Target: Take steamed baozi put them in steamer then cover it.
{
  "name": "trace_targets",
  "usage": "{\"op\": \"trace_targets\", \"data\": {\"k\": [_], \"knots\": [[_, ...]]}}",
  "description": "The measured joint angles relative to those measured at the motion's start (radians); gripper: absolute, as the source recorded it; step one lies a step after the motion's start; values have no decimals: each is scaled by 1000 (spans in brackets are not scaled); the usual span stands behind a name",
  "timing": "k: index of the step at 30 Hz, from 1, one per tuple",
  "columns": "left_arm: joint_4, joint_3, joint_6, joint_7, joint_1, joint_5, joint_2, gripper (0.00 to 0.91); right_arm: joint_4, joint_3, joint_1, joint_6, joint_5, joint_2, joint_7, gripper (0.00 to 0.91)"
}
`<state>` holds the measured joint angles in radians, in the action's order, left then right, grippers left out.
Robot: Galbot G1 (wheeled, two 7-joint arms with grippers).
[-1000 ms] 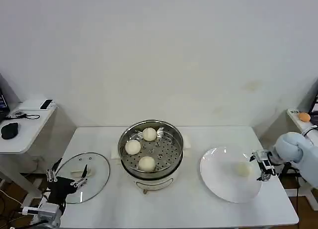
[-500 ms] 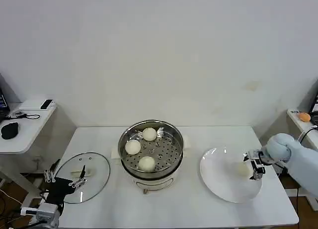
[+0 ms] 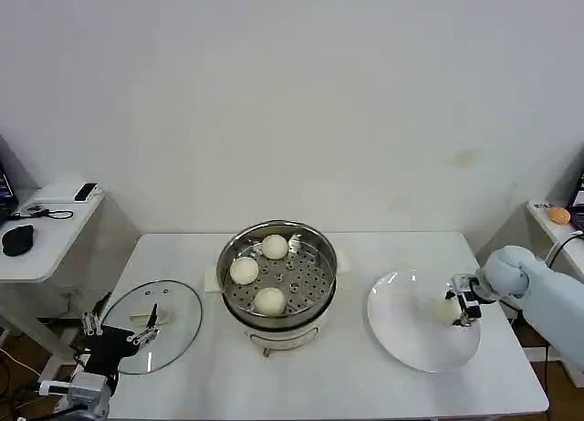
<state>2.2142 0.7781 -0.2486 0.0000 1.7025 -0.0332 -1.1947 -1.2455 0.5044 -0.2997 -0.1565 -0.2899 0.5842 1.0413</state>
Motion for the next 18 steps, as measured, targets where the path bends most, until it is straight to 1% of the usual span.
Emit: {"op": "trace_targets", "data": {"k": [10,18], "knots": [[4,-1,0,0,1,0,-1,907,-20,21,29,-14,16,-14,21,625],[4,-2,0,0,-5,0,1,907,-83,66,107,-44,65,-51,32,625]]}}
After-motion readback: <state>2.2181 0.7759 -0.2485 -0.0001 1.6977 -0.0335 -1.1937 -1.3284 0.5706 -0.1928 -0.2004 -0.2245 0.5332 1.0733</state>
